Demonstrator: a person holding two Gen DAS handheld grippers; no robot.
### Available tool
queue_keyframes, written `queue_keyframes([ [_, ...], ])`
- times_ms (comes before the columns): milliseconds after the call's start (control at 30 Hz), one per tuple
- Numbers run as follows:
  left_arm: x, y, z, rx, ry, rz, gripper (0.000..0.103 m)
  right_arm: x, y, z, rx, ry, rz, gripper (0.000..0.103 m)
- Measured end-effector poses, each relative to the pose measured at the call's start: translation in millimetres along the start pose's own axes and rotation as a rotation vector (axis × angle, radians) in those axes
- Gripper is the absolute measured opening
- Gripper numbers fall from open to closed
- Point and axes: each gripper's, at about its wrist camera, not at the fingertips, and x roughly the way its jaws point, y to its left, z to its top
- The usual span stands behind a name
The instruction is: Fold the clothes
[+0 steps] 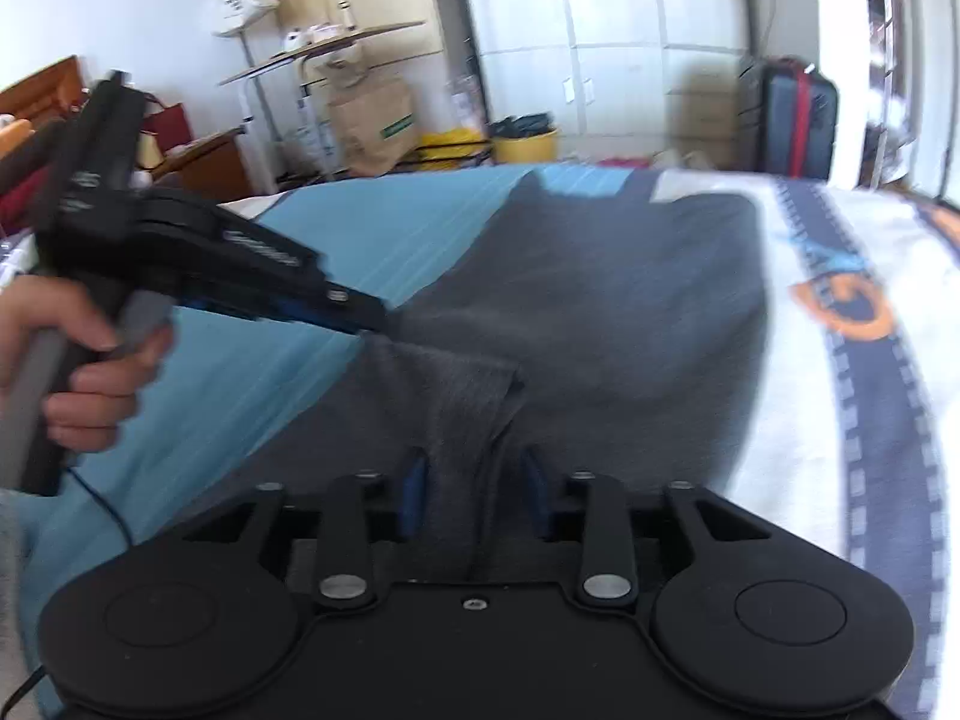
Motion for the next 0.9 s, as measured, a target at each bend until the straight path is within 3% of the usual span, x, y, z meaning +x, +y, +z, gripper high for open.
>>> queue_keyframes([
  [200,-24.4,-15.2,-14.3,0.07,0.008,-0.067,0.016,-18.6,7.7,2.9,-0.033,-0.098,0.026,0.047],
  [300,-15.6,-17.7,-23.4,0.071,0.078,-0.092,0.016,-8.0,16.0,2.0,-0.072,-0.02,0.103,0.048],
  [333,-9.6,-18.4,-26.8,0.075,0.122,-0.083,0.021,-3.4,15.1,0.8,-0.065,0.022,0.12,0.049],
  [433,-1.5,-24.5,-38.0,0.123,0.23,0.011,0.03,2.0,10.6,-5.9,-0.051,0.11,0.127,0.05],
  [533,-12.7,-34.1,-43.6,0.178,0.235,0.06,0.043,-6.1,22.4,-9.4,-0.173,0.159,0.023,0.058],
  [633,-23.0,-37.2,-52.2,0.212,0.227,0.119,0.053,-22.6,29.6,-9.2,-0.216,0.192,-0.073,0.064],
  [800,-42.7,-38.5,-62.3,0.203,0.226,0.152,0.054,-58.8,28.3,-7.2,-0.227,0.222,-0.249,0.068],
  [900,-50.5,-40.9,-66.2,0.201,0.22,0.107,0.055,-77.1,19.9,-4.7,-0.157,0.131,-0.212,0.068],
])
